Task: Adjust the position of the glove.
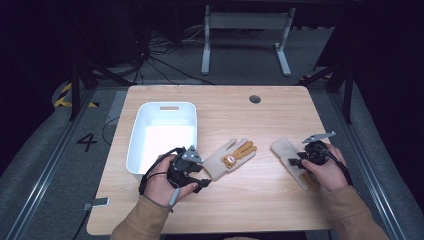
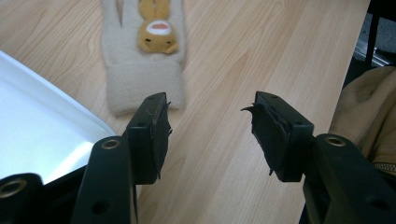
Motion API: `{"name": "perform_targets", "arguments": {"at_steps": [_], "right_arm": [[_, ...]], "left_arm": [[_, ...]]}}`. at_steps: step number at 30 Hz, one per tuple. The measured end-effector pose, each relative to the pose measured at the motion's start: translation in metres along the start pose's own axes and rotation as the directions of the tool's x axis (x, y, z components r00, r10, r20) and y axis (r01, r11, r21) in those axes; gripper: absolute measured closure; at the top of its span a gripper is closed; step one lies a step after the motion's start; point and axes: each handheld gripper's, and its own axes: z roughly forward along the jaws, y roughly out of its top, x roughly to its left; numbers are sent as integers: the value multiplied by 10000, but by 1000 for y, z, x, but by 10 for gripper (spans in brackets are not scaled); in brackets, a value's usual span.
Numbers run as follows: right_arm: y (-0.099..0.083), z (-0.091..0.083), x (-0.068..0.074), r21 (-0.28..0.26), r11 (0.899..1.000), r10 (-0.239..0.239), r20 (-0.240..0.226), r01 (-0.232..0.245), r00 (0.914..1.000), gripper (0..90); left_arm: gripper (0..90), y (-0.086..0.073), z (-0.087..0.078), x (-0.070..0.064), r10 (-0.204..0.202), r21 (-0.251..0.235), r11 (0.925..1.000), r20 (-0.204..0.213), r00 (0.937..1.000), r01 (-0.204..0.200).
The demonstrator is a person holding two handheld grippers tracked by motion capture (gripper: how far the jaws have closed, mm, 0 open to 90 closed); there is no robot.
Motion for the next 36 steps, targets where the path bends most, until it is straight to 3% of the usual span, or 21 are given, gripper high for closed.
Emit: {"name": "perform_targets", "arguments": {"at_steps": [6,11,20,24,25,27,28,30,31,36], "right_arm": [[1,-3,1,-14,9999,129,-44,-129,9999,660],[3,-11,0,-270,9996,12,-53,-13,10000,804],[7,-26,3,-655,9976,-258,-278,239,9993,824],[12,-42,10,-1064,9922,-710,-587,644,9958,822],[14,-48,14,-1200,9883,-1035,-756,940,9918,823],[14,-51,16,-1224,9869,-1158,-872,1048,9894,823],[16,-55,21,-1326,9815,-1525,-1044,1382,9828,823],[17,-56,24,-1321,9799,-1653,-1173,1496,9792,823],[18,-56,30,-1399,9726,-2054,-1411,1859,9685,823],[20,-52,43,-1277,9564,-2831,-1845,2626,9412,826]], "left_arm": [[470,0,1,0,-13,-11,10000,21,10000,13],[469,0,2,0,-26,16,10000,42,10000,25],[469,0,3,1,3,28,10000,33,10000,-3],[470,1,4,1,28,33,10000,61,10000,-28],[470,1,4,0,47,59,10000,99,9999,-48],[470,2,4,0,72,88,9999,98,9999,-73],[470,2,5,0,80,75,9999,125,9999,-81],[470,3,5,0,84,69,9999,125,9999,-85],[470,3,5,0,100,48,9999,116,9999,-101],[472,4,6,0,153,81,9998,133,9998,-154]]}}
